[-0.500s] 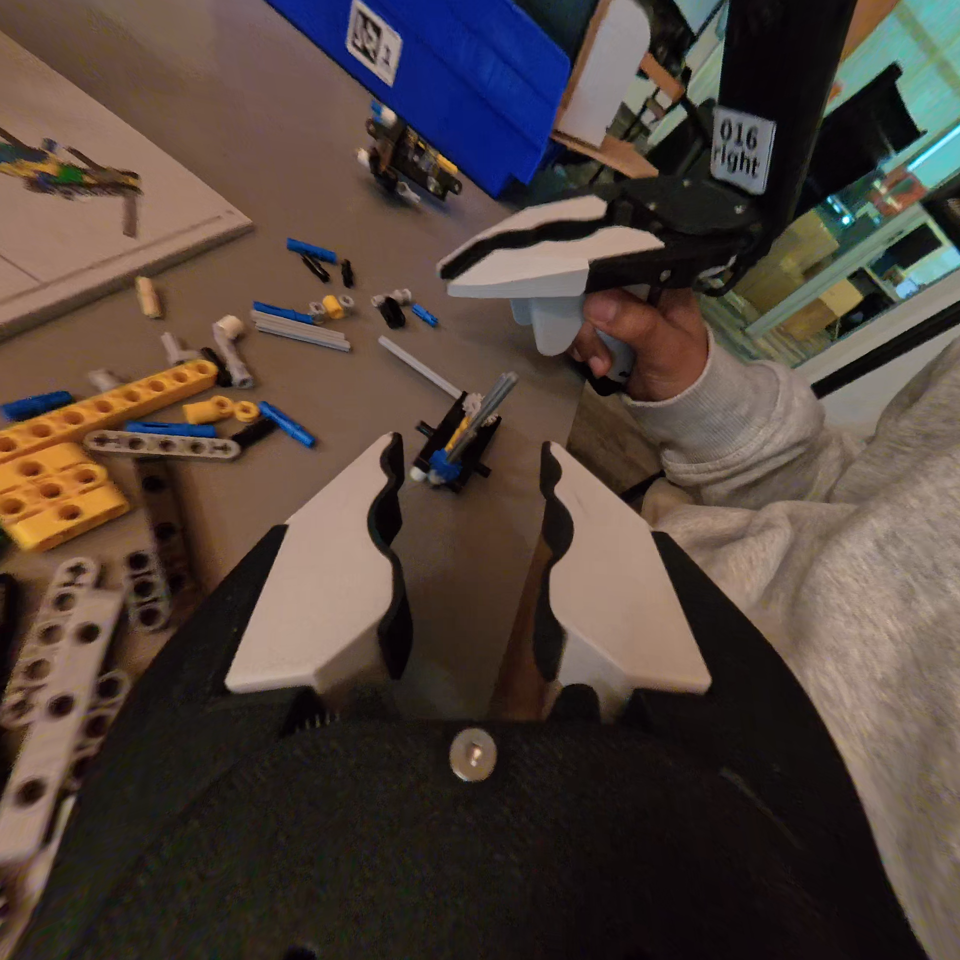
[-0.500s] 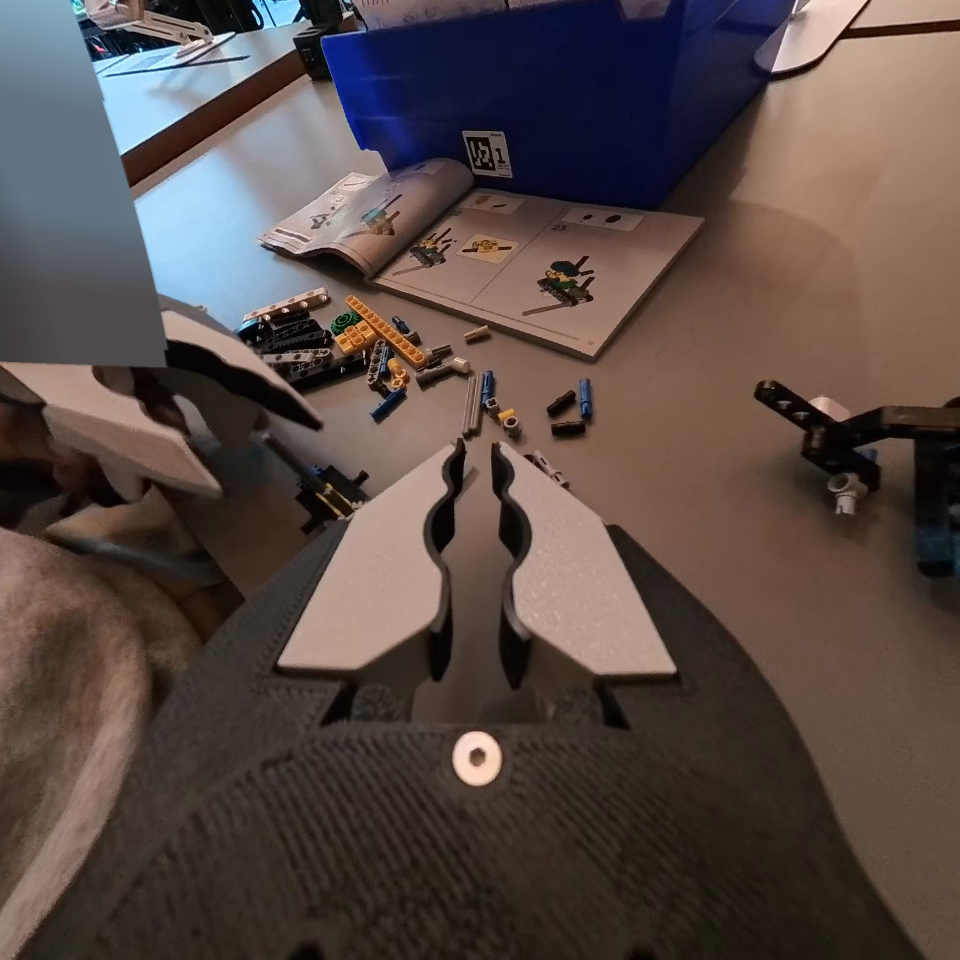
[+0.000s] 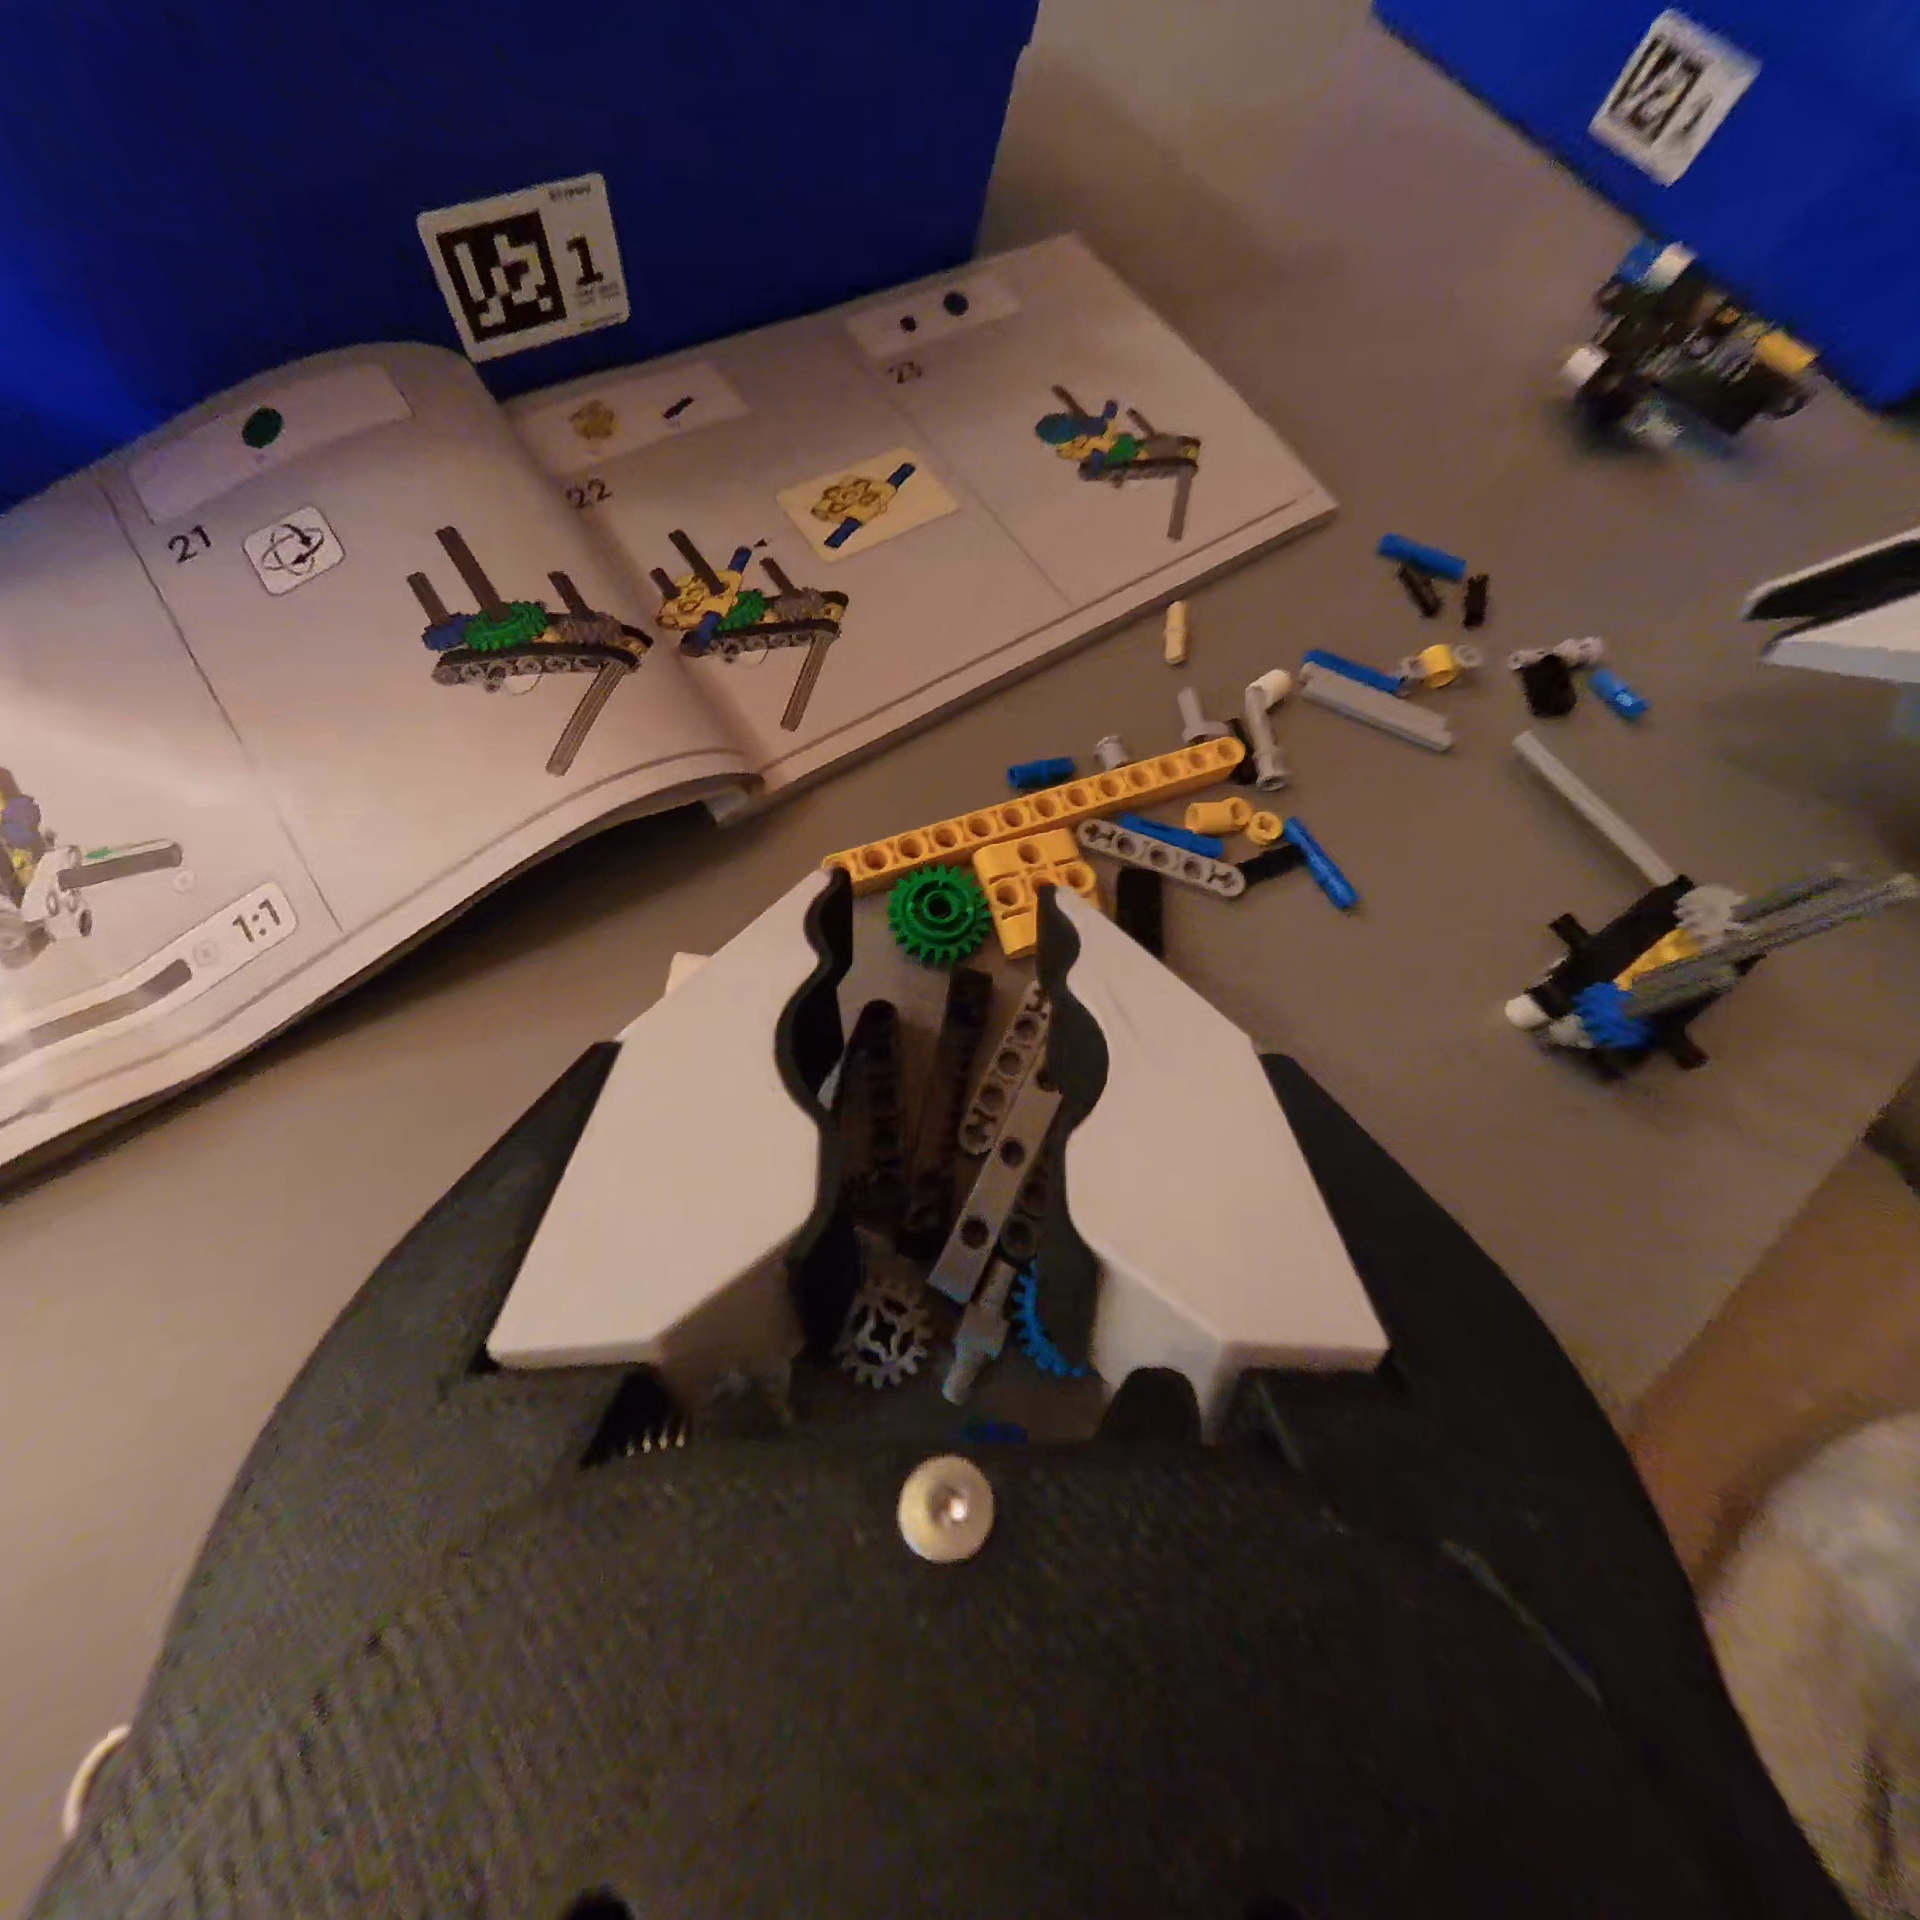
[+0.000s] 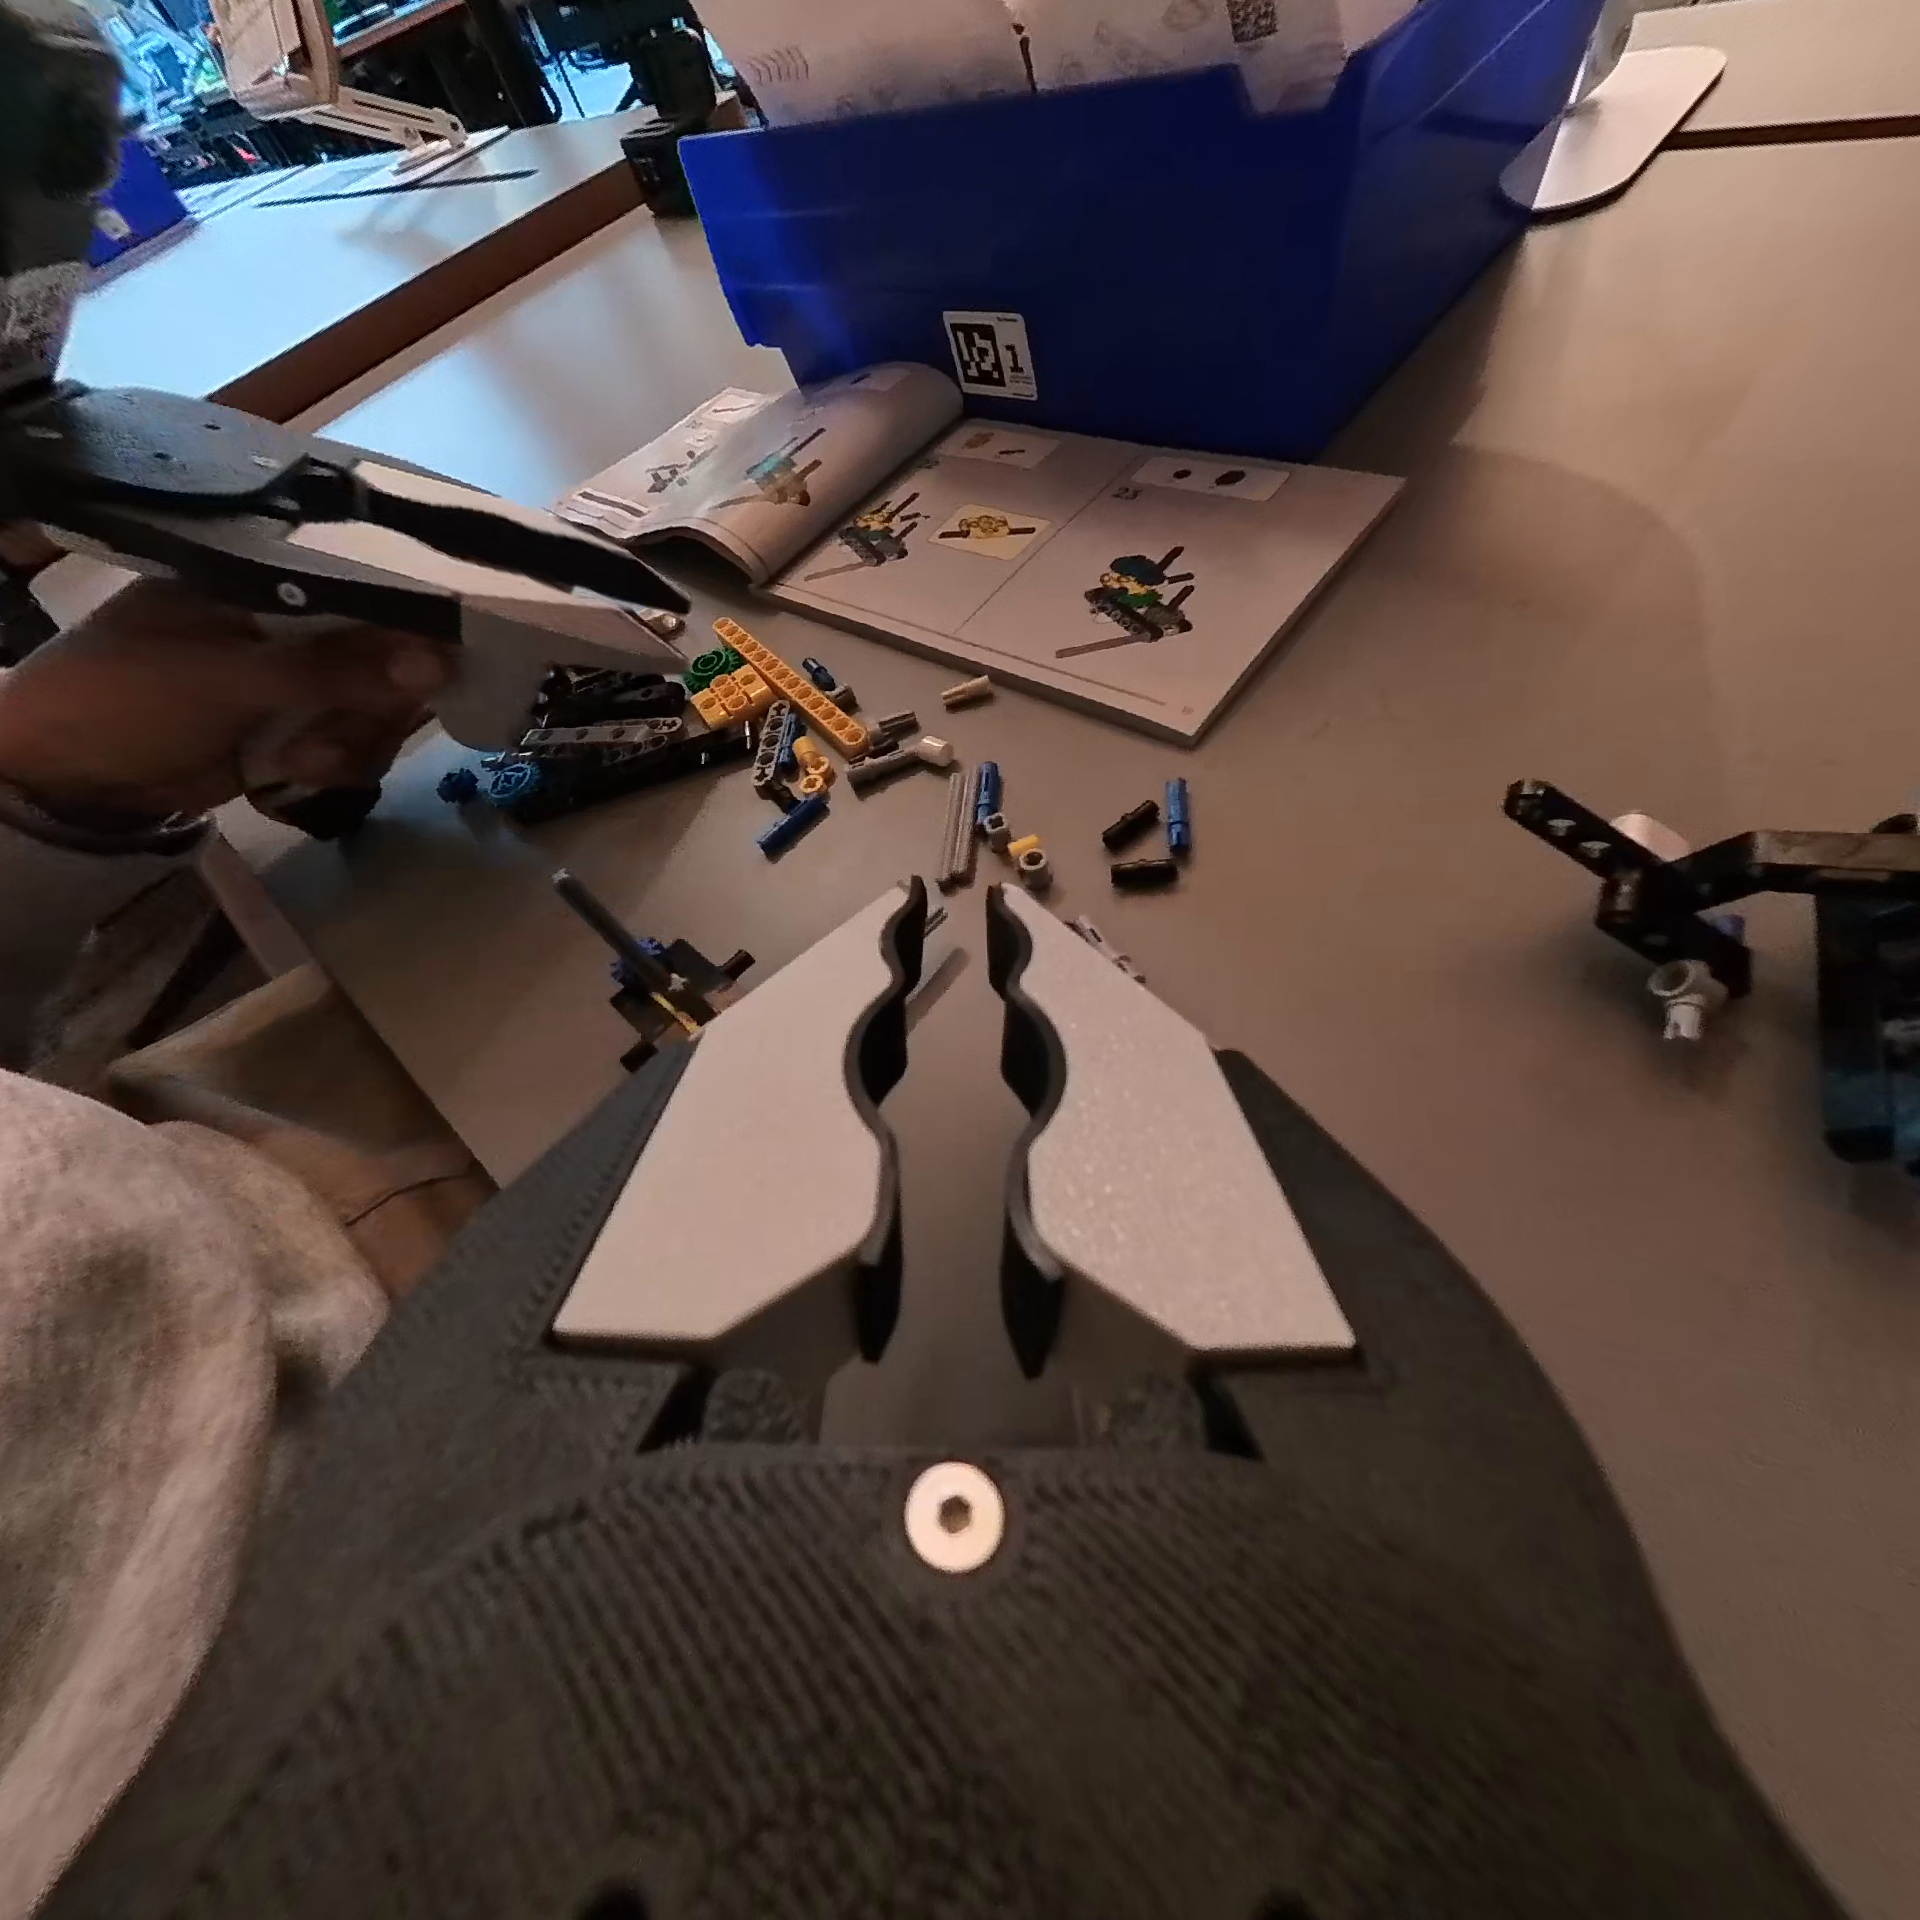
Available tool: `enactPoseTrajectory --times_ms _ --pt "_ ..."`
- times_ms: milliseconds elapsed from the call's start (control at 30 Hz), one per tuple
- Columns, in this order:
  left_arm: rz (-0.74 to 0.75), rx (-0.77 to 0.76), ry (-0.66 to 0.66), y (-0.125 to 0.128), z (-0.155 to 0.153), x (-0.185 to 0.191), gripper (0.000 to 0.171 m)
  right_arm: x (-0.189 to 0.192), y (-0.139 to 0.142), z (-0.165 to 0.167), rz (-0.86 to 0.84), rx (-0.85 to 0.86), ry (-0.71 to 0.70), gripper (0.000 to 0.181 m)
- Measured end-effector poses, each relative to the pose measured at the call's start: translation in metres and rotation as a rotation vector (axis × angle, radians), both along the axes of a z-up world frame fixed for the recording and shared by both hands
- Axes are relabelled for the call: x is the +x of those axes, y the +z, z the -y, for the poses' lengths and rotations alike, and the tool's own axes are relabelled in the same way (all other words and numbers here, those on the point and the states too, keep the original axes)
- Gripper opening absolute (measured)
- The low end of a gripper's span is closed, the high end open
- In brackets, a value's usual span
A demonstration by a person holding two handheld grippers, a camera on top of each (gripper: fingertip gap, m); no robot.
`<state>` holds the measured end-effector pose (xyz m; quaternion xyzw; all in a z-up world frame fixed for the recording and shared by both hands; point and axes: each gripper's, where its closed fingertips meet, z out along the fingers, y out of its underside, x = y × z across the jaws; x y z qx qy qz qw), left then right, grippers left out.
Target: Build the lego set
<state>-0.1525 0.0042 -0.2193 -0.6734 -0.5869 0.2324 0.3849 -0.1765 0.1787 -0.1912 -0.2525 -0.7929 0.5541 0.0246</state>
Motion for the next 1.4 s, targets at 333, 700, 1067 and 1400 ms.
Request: enactPoseTrajectory --times_ms 333,700,1067,1400 --pt "0.057 -0.066 -0.004 -0.011 0.000 0.000 0.029 0.001 0.002 -0.001 0.007 -0.018 0.005 0.010" --pt "0.043 -0.038 -0.067 -0.007 -0.009 0.003 0.035 0.001 0.002 0.000 0.005 -0.020 0.005 0.010" --pt "0.076 -0.064 -0.045 -0.006 0.005 -0.001 0.036 0.002 0.004 0.000 0.003 -0.035 0.009 0.010" --pt "0.196 -0.052 -0.136 -0.015 0.003 0.000 0.026 0.005 0.006 0.000 -0.002 -0.045 0.015 0.010"
